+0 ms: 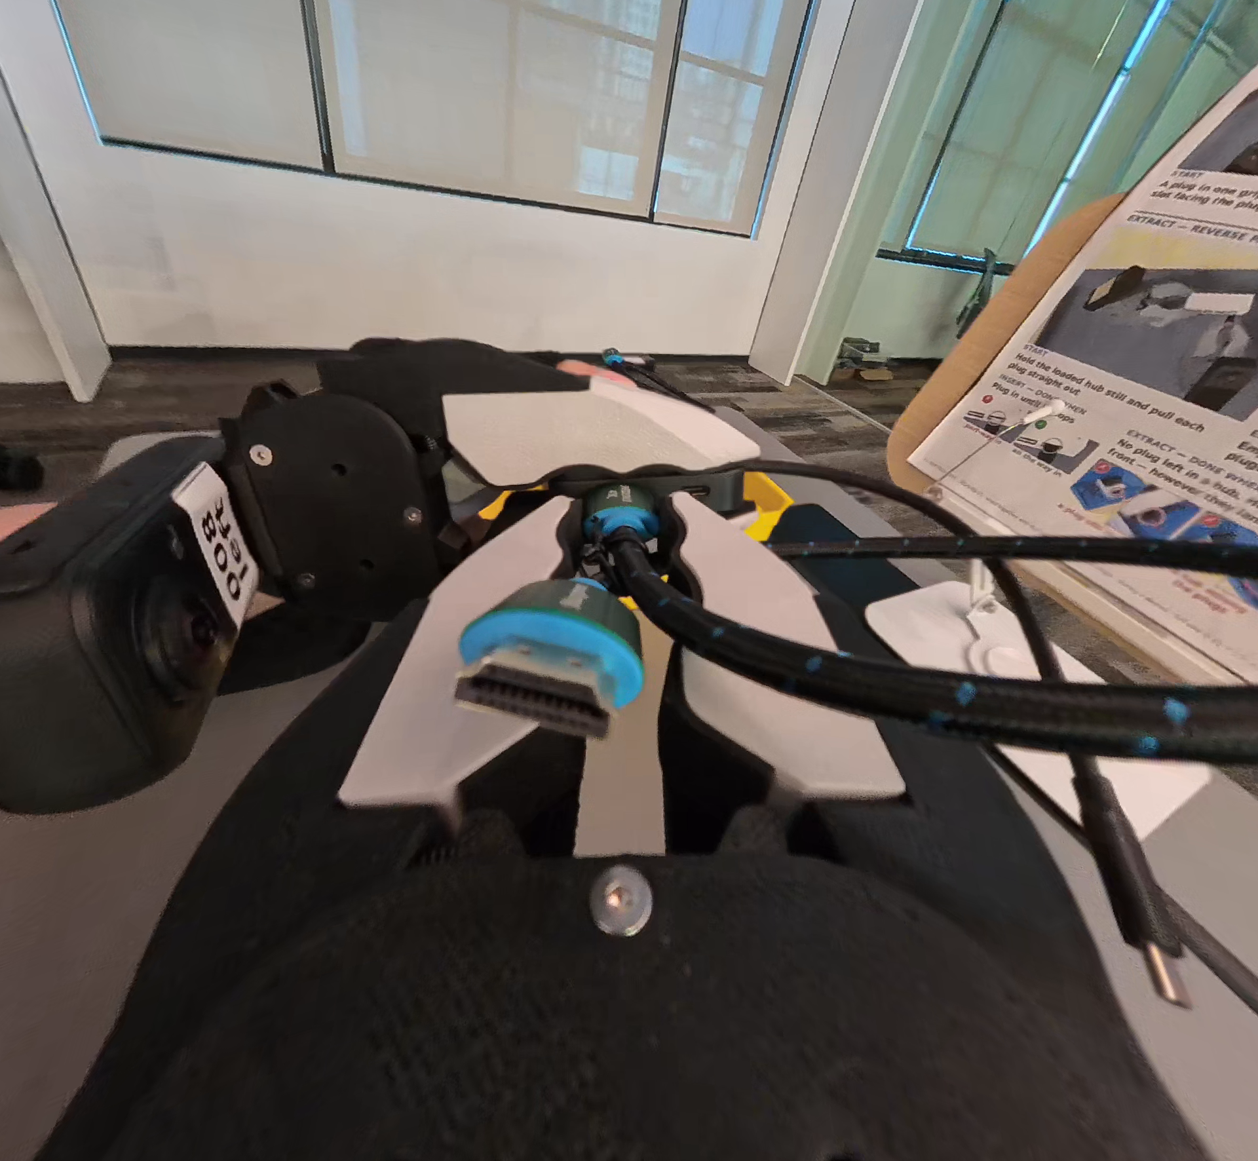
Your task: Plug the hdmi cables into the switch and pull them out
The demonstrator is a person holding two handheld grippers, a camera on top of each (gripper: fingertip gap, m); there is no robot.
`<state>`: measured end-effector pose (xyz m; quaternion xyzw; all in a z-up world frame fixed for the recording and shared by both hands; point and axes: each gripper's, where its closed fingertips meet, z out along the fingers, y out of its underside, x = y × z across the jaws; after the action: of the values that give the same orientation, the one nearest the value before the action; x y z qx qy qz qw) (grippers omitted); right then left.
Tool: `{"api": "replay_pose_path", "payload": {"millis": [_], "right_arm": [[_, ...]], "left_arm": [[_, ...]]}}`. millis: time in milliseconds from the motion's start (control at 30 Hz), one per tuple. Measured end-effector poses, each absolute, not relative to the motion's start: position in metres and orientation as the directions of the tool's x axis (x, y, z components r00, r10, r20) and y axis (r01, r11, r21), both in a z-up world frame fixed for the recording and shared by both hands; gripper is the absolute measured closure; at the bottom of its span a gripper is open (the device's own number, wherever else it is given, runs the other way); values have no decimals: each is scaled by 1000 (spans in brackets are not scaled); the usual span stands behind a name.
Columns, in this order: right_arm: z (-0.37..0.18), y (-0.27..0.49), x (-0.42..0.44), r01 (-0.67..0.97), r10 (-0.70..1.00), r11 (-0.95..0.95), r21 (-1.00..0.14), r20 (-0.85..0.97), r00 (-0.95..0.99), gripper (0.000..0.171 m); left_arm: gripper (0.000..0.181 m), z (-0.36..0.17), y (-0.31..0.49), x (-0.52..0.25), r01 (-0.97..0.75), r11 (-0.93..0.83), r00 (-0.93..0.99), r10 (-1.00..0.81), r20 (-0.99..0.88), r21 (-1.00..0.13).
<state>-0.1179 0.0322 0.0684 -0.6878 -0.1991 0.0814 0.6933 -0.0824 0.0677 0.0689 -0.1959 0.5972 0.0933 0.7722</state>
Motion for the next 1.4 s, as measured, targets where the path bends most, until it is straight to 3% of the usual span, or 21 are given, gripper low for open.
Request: {"api": "replay_pose_path", "payload": {"millis": [67, 100, 267, 400, 500, 533, 600, 700, 933, 1067, 1200, 1400], "right_arm": [[92, 18, -107, 123, 359, 129, -984, 162, 919, 150], [114, 4, -95, 87, 349, 177, -980, 145, 926, 150], [148, -19, -54, 160, 264, 196, -967, 209, 942, 151], [123, -14, -49, 156, 381, 14, -988, 150, 912, 150], [116, -21, -13, 224, 302, -61, -973, 196, 933, 151], [104, -30, -6, 234, 353, -149, -961, 169, 920, 150], [85, -55, 3, 194, 439, -259, -946, 64, 896, 151], [44, -90, 18, 86, 408, -397, -914, -92, 908, 150], [-55, -127, 40, -18, 330, -542, -840, -232, 915, 150], [-92, -124, 44, -47, 274, -703, -709, -332, 903, 150], [-108, -133, 55, -239, 38, -829, -505, -478, 878, 141], [-109, -170, 90, -286, -141, -868, -406, -352, 925, 126]], "left_arm": [[166, 58, 133, -100, -628, 752, 217, -77, -973, -199], [166, 56, 164, -115, -671, 708, 211, -102, -972, -220], [167, 112, 140, -139, -491, 802, 372, -159, -915, -339], [167, 117, 109, -129, -442, 855, 335, -123, -934, -271], [167, 102, 108, -122, -475, 848, 267, -118, -956, -237], [167, 98, 108, -119, -477, 850, 249, -114, -962, -224], [167, 90, 109, -114, -488, 848, 212, -114, -971, -206], [167, 82, 104, -106, -471, 859, 171, -134, -976, -200], [167, 72, 90, -95, -446, 877, 115, -139, -984, -176], [167, 71, 82, -93, -435, 885, 102, -132, -986, -164], [167, 69, 79, -93, -433, 886, 85, -145, -986, -167], [167, 71, 76, -95, -427, 888, 75, -157, -985, -174]]}}
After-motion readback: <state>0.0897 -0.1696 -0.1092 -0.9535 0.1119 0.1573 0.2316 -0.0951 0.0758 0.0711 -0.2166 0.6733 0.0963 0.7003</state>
